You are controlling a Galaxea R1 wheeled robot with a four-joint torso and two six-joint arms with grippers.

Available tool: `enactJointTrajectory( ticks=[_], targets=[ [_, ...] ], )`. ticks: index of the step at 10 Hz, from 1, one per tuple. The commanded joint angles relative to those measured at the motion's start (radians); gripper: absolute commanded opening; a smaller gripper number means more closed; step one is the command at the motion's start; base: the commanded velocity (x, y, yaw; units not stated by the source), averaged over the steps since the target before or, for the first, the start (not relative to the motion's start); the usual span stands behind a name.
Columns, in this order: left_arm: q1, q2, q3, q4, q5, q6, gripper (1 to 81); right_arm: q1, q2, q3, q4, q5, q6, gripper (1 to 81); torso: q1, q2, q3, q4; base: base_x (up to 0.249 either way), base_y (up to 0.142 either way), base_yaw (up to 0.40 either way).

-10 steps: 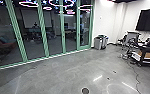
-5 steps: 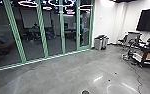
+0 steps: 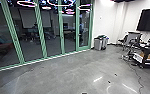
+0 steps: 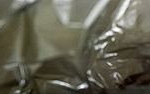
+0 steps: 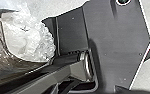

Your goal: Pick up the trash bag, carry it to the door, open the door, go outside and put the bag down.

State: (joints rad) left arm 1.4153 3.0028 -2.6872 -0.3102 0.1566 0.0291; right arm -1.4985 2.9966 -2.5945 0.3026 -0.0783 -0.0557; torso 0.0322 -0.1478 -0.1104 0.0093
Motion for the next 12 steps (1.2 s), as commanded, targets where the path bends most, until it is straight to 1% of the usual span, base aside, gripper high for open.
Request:
enactJointTrajectory(
  ticks=[1,9,12],
  targets=[
    [-0.062,-0.001,0.003,-0.001,0.066,0.008,1.0,0.054,-0.002,0.005,-0.003,-0.066,-0.004,81.1,0.0,0.0,0.0,0.0,0.127,0.0,0.0],
    [-0.062,-0.001,0.003,0.0,0.066,0.008,1.0,0.057,-0.002,0.005,-0.003,-0.066,-0.003,81.1,0.0,0.0,0.0,0.0,0.142,0.0,0.0],
    [-0.062,0.001,0.003,0.0,0.066,0.008,1.0,0.054,-0.002,0.005,-0.003,-0.066,-0.004,81.1,0.0,0.0,0.0,0.0,0.15,-0.062,0.0]
  ],
)
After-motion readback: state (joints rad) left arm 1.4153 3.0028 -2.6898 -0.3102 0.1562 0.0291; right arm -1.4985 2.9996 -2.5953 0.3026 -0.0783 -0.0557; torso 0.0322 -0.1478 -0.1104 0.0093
